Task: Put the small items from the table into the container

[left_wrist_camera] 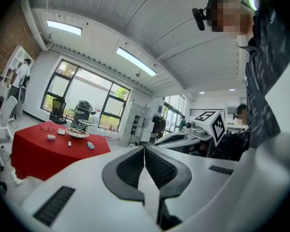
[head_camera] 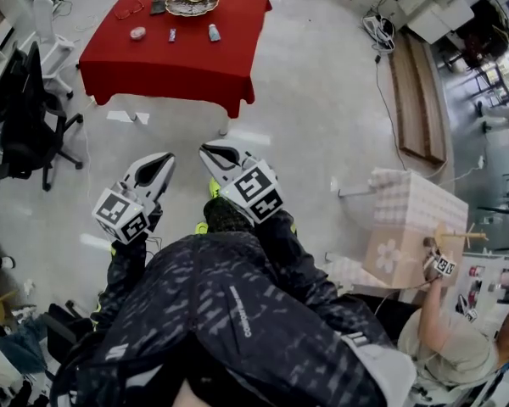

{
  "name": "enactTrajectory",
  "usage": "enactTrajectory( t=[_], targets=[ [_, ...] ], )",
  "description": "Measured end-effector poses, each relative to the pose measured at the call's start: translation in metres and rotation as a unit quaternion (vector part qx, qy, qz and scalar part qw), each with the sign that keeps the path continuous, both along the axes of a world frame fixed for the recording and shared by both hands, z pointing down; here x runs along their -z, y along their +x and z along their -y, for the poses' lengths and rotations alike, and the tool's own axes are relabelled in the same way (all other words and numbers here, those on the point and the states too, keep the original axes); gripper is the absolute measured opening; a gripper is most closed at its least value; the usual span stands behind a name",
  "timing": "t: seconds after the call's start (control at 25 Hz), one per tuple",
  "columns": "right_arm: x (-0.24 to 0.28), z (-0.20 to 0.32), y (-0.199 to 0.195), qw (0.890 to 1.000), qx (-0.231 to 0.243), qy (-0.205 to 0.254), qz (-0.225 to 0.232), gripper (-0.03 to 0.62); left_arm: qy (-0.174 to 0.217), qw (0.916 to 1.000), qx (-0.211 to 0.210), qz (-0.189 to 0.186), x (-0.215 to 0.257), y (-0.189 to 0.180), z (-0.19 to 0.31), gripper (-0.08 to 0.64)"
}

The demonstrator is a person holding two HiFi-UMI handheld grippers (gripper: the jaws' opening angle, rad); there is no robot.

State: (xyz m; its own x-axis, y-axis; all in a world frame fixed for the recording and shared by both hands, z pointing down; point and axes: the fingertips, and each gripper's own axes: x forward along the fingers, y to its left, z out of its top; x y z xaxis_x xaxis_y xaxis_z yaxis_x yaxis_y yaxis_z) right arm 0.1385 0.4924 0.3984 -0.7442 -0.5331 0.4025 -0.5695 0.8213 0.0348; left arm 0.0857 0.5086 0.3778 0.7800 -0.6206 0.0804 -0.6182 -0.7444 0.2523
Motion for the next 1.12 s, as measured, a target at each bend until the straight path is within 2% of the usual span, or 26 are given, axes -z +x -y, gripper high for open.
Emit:
enactTrajectory(
  t=[0.4, 0.64, 1.12],
  targets=[
    [-0.014, 0.054, 0.003, 1.0, 0.009, -0.017, -0.002, 0.023, -0.004, 0.9998, 0.017, 0.01, -0.007, -0.001, 0.048, 0.012],
    [-0.022, 0.109, -0.002, 0.999, 0.015, -0.03, 0.007, 0.025, -0.011, 0.9996, 0.023, 0.012, -0.012, -0.004, 0.098, 0.012],
    [-0.026, 0.23, 0.018, 0.999, 0.026, -0.046, 0.002, 0.025, -0.021, 0.9992, 0.028, 0.021, -0.015, 0.02, 0.21, 0.012]
  ],
)
